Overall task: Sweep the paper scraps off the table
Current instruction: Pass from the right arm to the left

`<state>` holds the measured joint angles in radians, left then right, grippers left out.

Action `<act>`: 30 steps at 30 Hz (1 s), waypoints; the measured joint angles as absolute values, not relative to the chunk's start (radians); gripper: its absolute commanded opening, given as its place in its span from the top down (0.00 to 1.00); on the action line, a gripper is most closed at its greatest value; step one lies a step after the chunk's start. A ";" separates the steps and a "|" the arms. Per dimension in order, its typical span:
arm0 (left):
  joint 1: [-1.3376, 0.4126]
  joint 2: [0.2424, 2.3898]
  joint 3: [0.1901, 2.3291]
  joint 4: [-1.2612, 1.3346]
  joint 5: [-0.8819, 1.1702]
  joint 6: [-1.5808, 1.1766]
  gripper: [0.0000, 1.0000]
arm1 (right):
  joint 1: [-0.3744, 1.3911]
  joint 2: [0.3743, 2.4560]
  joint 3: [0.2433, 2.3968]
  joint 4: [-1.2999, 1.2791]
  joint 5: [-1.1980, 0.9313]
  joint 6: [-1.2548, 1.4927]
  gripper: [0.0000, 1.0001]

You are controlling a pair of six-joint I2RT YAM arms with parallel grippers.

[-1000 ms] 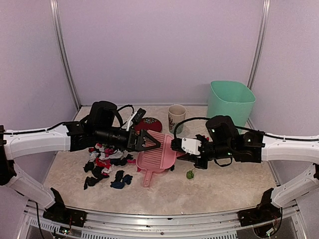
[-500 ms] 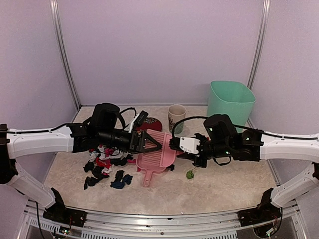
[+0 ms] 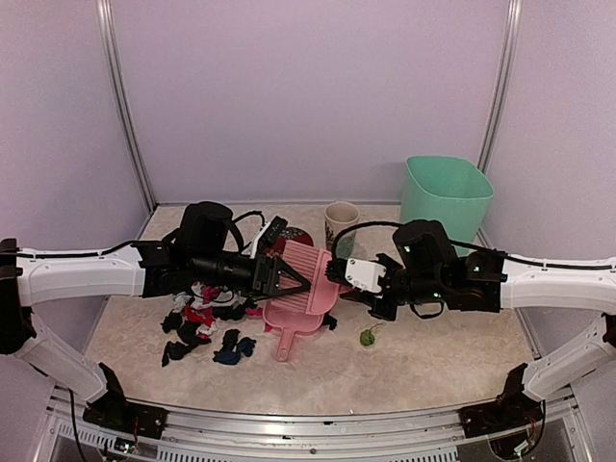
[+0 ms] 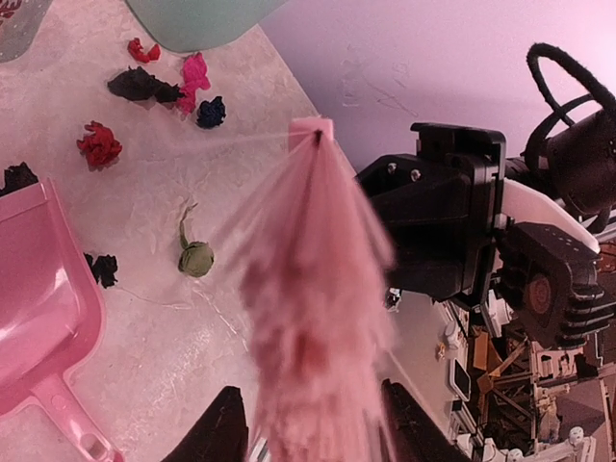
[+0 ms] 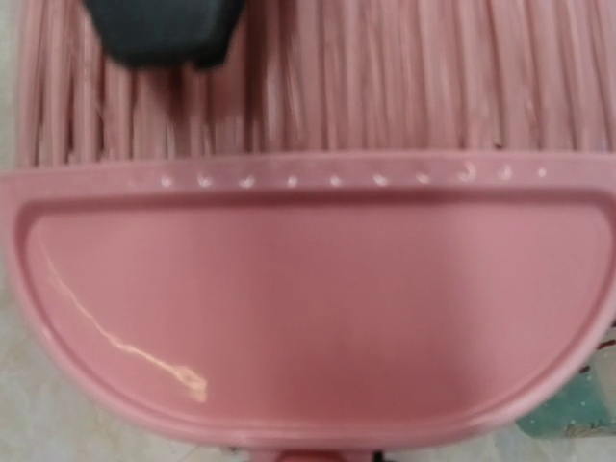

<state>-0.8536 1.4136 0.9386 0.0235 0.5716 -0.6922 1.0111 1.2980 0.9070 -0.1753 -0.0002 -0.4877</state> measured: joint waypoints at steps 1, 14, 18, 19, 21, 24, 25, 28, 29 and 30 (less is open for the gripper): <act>-0.854 1.417 0.939 0.027 0.572 -0.695 0.58 | 1.013 1.298 0.907 -0.170 0.002 -0.488 1.00; -0.854 1.443 0.939 0.039 0.569 -0.729 0.68 | 1.033 1.298 0.897 -0.144 0.024 -0.510 1.00; -0.854 1.441 0.939 0.038 0.567 -0.730 0.71 | 1.034 1.298 0.889 -0.144 0.028 -0.512 1.00; -0.854 1.439 0.939 0.038 0.564 -0.730 0.71 | 1.034 1.298 0.888 -0.144 0.028 -0.512 1.00; -0.853 1.435 0.939 0.038 0.560 -0.730 0.71 | 1.034 1.298 0.886 -0.144 0.030 -0.511 1.00; -0.852 1.427 0.937 0.038 0.556 -0.730 0.73 | 1.034 1.298 0.884 -0.143 0.030 -0.509 1.00; -0.851 1.426 0.937 0.039 0.556 -0.730 0.74 | 1.034 1.298 0.883 -0.143 0.030 -0.508 1.00; -0.851 1.426 0.936 0.039 0.556 -0.732 0.81 | 1.038 1.298 0.883 -0.142 0.029 -0.507 1.00; -0.851 1.426 0.935 0.041 0.556 -0.733 0.84 | 1.039 1.298 0.883 -0.142 0.027 -0.507 1.00; -0.851 1.426 0.934 0.044 0.556 -0.735 0.87 | 1.039 1.297 0.883 -0.142 0.025 -0.507 1.00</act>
<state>-0.8513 1.4258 0.9344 0.0444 0.5564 -0.7353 1.0393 1.2972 0.8833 -0.1425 0.0250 -0.5068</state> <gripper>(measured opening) 0.203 0.184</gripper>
